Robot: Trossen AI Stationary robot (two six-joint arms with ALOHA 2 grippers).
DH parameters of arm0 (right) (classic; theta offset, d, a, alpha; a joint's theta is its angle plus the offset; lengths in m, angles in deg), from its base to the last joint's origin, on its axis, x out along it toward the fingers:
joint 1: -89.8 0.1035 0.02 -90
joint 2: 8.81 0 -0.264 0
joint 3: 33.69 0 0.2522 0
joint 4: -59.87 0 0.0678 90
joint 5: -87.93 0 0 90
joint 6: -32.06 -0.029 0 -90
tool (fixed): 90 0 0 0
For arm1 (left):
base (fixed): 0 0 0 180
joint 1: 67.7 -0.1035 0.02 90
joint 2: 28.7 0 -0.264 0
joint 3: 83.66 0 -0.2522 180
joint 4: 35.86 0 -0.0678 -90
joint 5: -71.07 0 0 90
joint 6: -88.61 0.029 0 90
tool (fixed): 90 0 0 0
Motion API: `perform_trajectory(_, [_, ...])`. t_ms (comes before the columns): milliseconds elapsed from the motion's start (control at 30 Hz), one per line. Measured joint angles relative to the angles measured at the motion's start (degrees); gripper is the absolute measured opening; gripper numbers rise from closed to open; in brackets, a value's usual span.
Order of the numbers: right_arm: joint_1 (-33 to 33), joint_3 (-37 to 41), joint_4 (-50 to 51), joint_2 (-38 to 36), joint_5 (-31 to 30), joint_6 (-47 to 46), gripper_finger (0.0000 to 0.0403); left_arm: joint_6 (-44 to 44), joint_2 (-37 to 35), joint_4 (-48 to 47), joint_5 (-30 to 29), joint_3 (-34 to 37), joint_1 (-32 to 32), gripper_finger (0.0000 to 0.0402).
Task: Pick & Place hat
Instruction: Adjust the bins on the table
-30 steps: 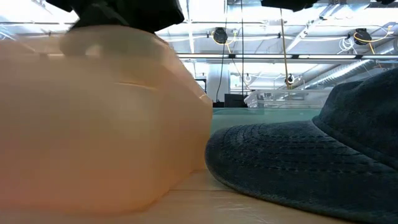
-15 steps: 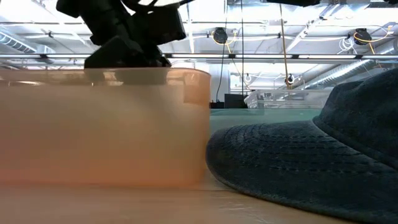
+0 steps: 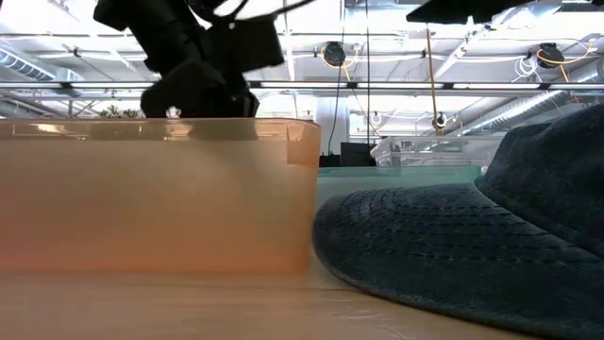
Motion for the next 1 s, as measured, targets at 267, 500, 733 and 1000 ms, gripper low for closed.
perform_trajectory(267, [-10.22,0.0,3.15,2.19,13.53,-17.86,0.0033,2.84,-4.76,4.04,0.06,-0.02,1.26,0.0047])
perform_trajectory(500, [-18.84,-1.11,4.44,10.76,24.95,-23.08,0.0024,9.99,-12.74,6.68,-0.42,0.01,0.56,0.0046])
perform_trajectory(733, [-22.25,-10.27,28.45,14.34,38.41,-35.71,0.0022,16.23,-22.0,14.92,2.08,4.22,-3.88,0.0046])
perform_trajectory(1000, [-23.07,-17.57,56.59,14.88,38.88,-45.43,0.0023,14.6,-25.54,22.6,1.14,6.91,-13.44,0.0046])
